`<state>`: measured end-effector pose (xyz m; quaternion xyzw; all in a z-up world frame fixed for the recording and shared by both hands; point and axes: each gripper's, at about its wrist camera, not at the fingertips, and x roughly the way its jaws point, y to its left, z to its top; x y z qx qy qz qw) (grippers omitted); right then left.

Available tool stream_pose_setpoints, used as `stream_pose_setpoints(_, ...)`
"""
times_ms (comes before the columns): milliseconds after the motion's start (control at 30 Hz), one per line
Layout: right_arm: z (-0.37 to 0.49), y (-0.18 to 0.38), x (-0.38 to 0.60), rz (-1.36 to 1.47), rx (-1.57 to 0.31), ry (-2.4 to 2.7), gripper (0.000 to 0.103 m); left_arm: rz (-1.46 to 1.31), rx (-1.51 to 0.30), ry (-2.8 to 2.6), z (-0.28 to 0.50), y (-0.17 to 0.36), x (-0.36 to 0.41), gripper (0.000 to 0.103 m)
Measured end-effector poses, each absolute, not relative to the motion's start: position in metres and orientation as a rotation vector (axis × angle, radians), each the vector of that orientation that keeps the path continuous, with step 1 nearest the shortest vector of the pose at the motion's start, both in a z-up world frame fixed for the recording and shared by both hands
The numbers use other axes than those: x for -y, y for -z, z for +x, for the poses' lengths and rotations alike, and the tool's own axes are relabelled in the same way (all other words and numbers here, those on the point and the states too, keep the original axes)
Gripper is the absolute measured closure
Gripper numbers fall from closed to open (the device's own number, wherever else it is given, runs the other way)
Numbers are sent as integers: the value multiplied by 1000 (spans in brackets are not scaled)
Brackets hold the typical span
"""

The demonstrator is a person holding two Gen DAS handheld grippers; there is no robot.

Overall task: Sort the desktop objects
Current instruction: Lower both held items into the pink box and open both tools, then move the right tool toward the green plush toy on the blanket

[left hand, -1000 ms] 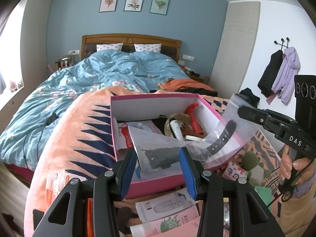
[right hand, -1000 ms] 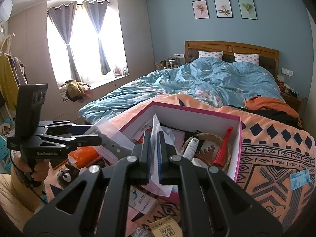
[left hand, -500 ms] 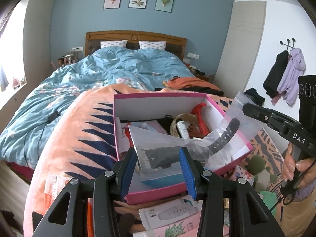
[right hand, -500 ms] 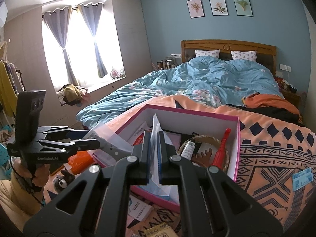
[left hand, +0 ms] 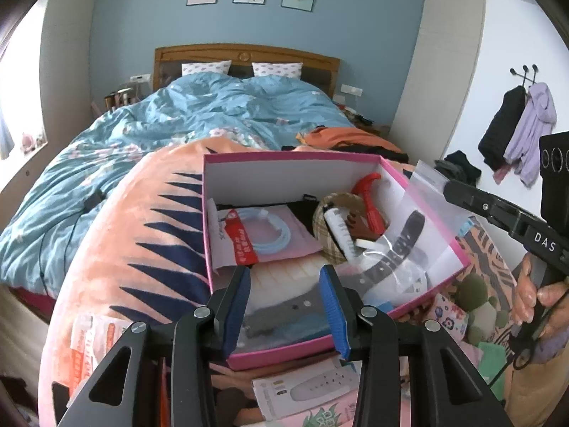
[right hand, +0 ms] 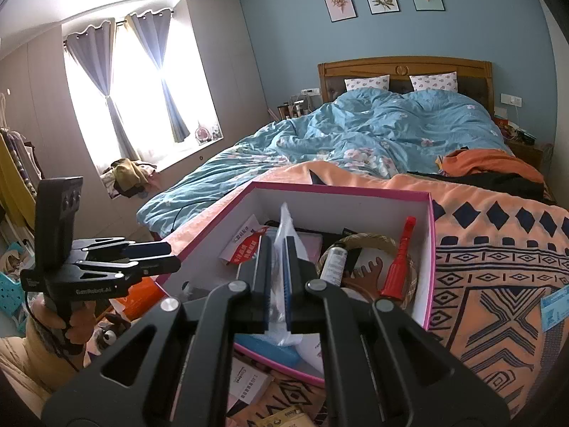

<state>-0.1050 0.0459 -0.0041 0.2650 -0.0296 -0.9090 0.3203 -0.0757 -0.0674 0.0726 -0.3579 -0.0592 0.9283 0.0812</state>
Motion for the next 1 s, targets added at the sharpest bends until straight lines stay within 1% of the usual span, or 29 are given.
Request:
stream_pose_setpoints(167, -106, 17, -51, 745, 60, 2417, 96, -1090, 145, -2769, -75, -68, 63, 62)
stream_pose_setpoints(400, -110, 35, -76, 838, 85, 2467, 95, -1128, 149, -2752, -79, -60, 61, 62)
stream_pose_setpoints(633, -112, 56, -84, 932, -9, 2528, 93, -1129, 127, -2747, -77, -59, 55, 62)
stream_pose_setpoints(667, -113, 58, -85, 942, -29, 2543, 92, -1129, 126, -2745, -77, -59, 55, 62)
stream_pose_setpoints(733, -113, 63, -88, 963, -51, 2570, 85, -1126, 122, -2748, -76, -59, 54, 62)
stream_pose_setpoints(767, -113, 64, -89, 974, -69, 2583, 84, -1127, 122, -2748, -76, -59, 54, 62)
stream_pose_setpoints(833, -109, 65, -92, 970, -92, 2598, 77, -1129, 124, -2748, -75, -59, 54, 61)
stream_pose_setpoints(933, -101, 59, -92, 940, -128, 2633, 74, -1131, 127, -2748, -73, -57, 54, 61)
stream_pose_setpoints(967, -98, 56, -91, 923, -154, 2665, 72, -1131, 129, -2749, -72, -57, 54, 61)
stream_pose_setpoints(1000, -95, 53, -92, 906, -164, 2695, 60, -1129, 129, -2750, -71, -57, 54, 61)
